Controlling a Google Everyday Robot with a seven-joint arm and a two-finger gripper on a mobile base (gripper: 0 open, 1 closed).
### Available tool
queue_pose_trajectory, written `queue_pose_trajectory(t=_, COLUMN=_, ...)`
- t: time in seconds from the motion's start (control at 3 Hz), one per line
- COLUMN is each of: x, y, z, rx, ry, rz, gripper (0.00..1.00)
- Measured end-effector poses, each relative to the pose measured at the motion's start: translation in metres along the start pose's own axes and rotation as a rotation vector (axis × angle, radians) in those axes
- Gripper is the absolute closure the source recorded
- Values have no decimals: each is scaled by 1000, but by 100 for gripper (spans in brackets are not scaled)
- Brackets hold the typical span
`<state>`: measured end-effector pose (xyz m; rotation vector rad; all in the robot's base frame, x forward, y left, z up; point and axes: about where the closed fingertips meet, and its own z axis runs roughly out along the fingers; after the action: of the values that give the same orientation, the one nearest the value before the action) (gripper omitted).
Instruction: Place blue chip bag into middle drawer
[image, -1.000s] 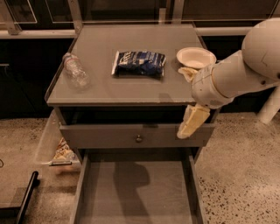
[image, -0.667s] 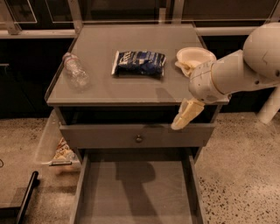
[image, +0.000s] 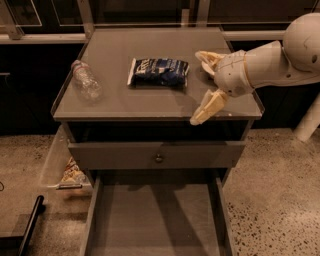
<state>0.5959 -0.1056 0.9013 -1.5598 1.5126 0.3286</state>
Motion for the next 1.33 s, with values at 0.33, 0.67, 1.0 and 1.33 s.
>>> queue_pose_trajectory(t=0.33, x=0, y=0, z=0, rx=-1, ry=0, rz=0, gripper=0)
queue_pose_trajectory(t=0.67, x=-5, y=-5, z=7, rx=3, ry=-34, rz=-16, gripper=0)
queue_pose_trajectory(t=1.0, x=-21, y=-25, z=22, rx=15, ry=-109, rz=-51, gripper=0)
queue_pose_trajectory(t=1.33, x=-33, y=-44, z=34, rx=18, ry=-155, rz=-73, gripper=0)
